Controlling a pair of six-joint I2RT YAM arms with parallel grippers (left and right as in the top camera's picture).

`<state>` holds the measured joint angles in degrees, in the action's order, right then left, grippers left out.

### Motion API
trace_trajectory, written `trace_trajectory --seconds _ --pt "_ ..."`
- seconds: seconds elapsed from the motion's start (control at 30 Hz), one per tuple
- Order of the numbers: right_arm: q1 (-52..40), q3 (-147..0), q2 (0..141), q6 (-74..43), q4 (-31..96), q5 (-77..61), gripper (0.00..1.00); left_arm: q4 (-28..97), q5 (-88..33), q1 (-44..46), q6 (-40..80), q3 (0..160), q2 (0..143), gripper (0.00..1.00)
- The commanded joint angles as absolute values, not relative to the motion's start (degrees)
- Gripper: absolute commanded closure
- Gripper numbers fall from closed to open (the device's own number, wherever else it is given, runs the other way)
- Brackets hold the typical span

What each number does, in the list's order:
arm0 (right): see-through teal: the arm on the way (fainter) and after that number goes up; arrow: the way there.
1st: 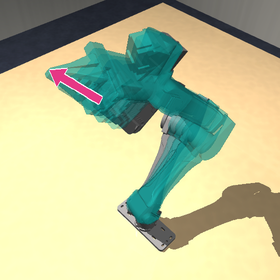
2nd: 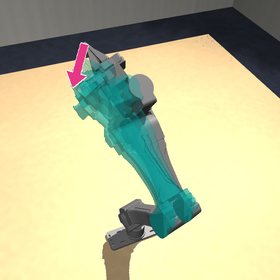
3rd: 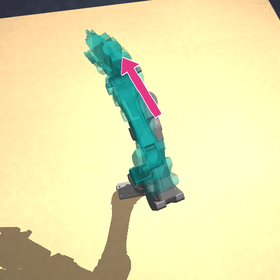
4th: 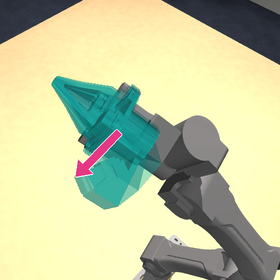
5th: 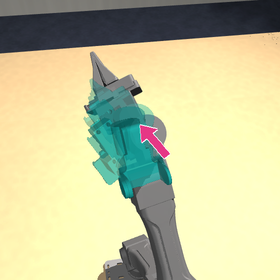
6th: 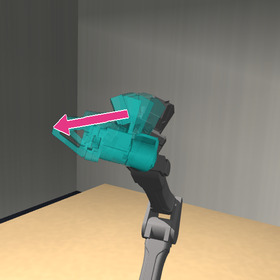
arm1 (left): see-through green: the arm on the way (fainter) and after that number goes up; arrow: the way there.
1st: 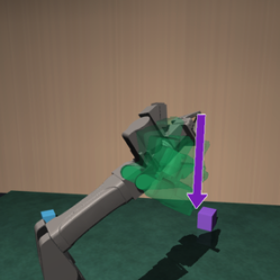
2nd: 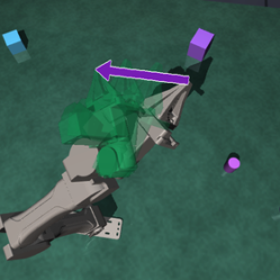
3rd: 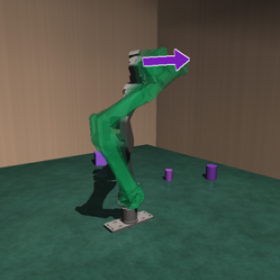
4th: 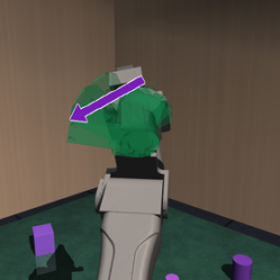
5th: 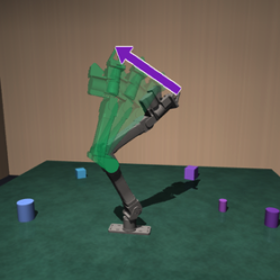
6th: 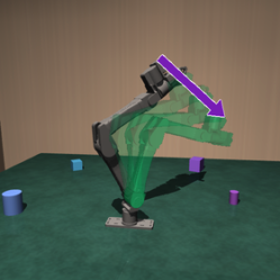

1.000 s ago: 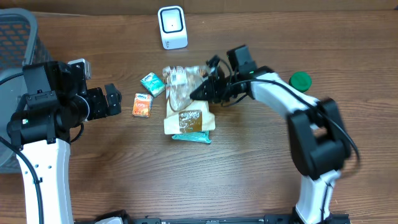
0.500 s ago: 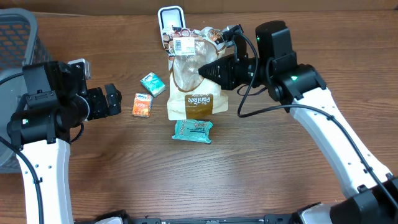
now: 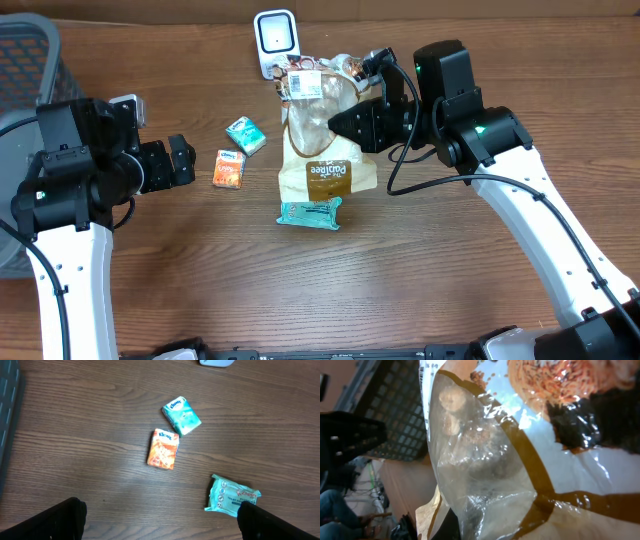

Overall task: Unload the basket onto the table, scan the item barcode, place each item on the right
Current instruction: 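Lift the Pantree bag and present it to the scanner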

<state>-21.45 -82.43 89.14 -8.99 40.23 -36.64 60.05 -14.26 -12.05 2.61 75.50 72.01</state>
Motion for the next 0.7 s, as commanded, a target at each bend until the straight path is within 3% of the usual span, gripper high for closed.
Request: trace_trajectory --seconds 0.0,0.37,0.67 --pt "-21.56 -84.44 87.57 -8.91 41.87 -31.7 0.96 59.99 -13.96 -12.32 2.13 76.25 72.01 0.0" --pt "-23.92 -114.21 102.72 -6.52 56.62 -4.8 0.96 59.99 -13.96 -12.32 2.13 76.25 72.01 0.01" --pt "-30.7 -119.87 120.51 10.7 40.82 37.06 0.96 59.96 -13.96 -12.32 2.13 76.25 72.01 0.0"
